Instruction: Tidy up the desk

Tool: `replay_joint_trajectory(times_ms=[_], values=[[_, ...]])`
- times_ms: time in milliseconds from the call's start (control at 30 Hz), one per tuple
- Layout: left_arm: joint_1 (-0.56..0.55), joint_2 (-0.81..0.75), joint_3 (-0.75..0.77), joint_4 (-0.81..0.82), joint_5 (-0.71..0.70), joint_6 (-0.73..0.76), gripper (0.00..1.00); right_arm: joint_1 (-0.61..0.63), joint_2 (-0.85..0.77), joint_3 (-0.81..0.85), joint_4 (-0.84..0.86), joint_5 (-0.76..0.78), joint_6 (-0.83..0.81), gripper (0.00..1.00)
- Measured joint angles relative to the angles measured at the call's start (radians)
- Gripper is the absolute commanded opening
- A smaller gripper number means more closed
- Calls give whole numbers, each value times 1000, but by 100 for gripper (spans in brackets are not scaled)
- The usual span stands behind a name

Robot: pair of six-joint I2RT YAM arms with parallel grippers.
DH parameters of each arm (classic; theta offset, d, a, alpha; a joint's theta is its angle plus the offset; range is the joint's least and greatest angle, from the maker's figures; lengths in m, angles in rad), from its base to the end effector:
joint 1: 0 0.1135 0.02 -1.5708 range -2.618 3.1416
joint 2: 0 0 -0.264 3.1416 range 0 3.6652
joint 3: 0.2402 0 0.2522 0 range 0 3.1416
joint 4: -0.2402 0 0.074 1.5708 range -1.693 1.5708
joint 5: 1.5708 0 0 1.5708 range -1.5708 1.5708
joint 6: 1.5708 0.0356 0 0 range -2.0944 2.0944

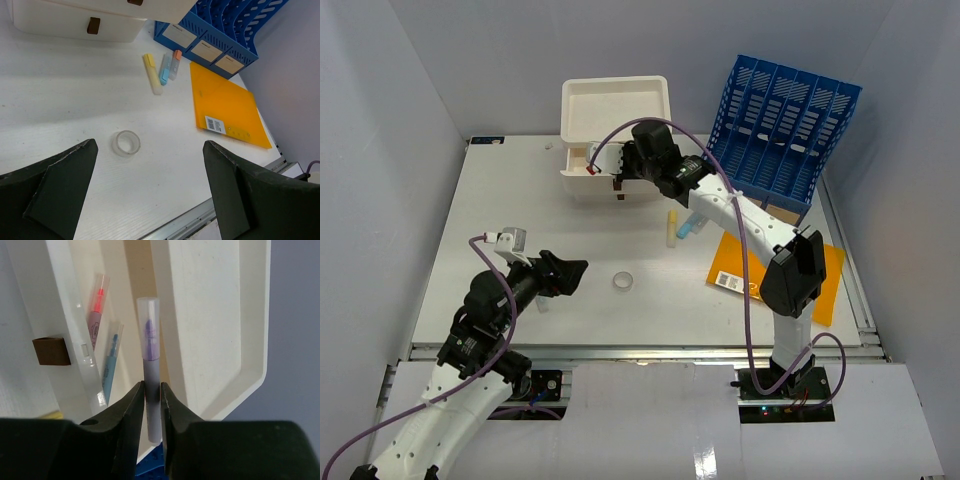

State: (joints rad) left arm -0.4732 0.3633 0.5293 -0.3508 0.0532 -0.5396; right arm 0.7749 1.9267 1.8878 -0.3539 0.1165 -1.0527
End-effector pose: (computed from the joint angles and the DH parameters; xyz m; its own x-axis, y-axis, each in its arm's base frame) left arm 0.0994 -0.0530 0.2868 -0.3980 -0.3726 -0.8383 0.3463 0.7852 -0.5134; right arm 0.3317 0.3190 0.3695 0.4016 -0.8144 -0.4189 -0.5437 0.1560 -0.8246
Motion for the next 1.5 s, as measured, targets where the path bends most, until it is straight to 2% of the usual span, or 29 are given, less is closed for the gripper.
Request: replay_joint_trajectory(times_ms=[100, 200, 300, 533, 633, 767, 867, 1000, 1133, 1367, 1433, 1500], values=[[0, 3, 0, 1, 2, 0, 98, -7, -2, -9, -1, -15, 7, 41], [0, 5, 0, 0, 6, 0, 98, -8, -1, -13, -3, -29, 20, 59], [0, 6, 0, 1, 8, -1, 98, -13, -1, -11, -3, -52, 38, 63], [0, 41, -4, 22, 15, -18, 98, -54, -17, 19, -21, -139, 148, 63], [0, 90, -10, 38, 20, -48, 95, -100, -93, -1, -58, -284, 229, 61], [0, 163, -26, 76, 32, -112, 91, -201, -357, -188, -55, -543, 309, 59], [0, 221, -34, 128, 41, -167, 86, -266, -589, -398, -29, -736, 328, 57], [0, 320, -34, 212, 51, -246, 84, -270, -788, -670, -27, -931, 308, 53], [0, 429, -26, 269, 55, -314, 81, -328, -822, -860, -48, -1055, 298, 51], [0, 581, 4, 371, 40, -449, 73, -574, -848, -1049, 19, -1213, 370, 51], [0, 627, 17, 393, 24, -489, 68, -617, -849, -1060, 43, -1229, 391, 50], [0, 670, 29, 405, 5, -530, 56, -643, -849, -1064, 64, -1237, 413, 48]])
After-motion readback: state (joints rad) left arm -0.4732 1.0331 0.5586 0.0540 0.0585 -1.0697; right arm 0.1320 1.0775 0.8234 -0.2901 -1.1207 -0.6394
